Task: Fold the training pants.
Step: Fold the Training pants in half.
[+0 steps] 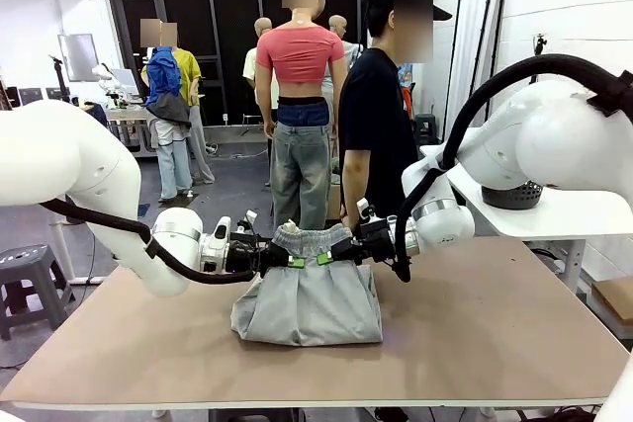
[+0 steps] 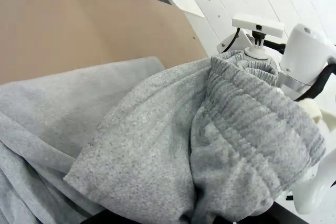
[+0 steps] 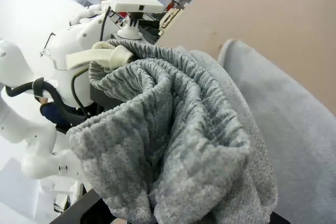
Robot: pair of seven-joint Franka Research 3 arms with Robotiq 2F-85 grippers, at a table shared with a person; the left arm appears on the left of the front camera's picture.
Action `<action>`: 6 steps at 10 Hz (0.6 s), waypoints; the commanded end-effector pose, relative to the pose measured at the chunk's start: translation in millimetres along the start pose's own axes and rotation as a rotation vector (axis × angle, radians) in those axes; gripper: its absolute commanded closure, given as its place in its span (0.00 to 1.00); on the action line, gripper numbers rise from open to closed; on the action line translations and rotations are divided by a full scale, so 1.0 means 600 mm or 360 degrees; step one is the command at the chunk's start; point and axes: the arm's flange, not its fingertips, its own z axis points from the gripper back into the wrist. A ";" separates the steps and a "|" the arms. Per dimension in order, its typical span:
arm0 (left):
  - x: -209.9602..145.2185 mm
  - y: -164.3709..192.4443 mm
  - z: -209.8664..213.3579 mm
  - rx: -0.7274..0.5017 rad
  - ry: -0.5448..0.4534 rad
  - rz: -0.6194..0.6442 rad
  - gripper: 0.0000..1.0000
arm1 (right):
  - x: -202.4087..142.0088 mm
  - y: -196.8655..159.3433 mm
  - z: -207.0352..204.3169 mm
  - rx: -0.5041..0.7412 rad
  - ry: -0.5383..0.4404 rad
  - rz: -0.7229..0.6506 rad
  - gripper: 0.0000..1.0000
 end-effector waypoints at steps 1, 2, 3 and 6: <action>0.028 0.026 0.007 0.0065 0.0009 0.0071 1.00 | 0.019 -0.029 0.008 -0.0055 -0.0058 -0.0084 1.00; 0.025 0.032 0.002 0.0078 0.0009 0.0092 1.00 | 0.016 -0.044 0.010 -0.0073 -0.0056 -0.0127 1.00; 0.026 0.036 0.006 0.0080 0.0007 0.0107 1.00 | 0.017 -0.058 0.004 -0.0077 -0.0042 -0.0163 1.00; 0.028 0.066 0.011 0.0086 -0.0008 0.0223 1.00 | 0.016 -0.085 -0.001 -0.0109 -0.0029 -0.0231 1.00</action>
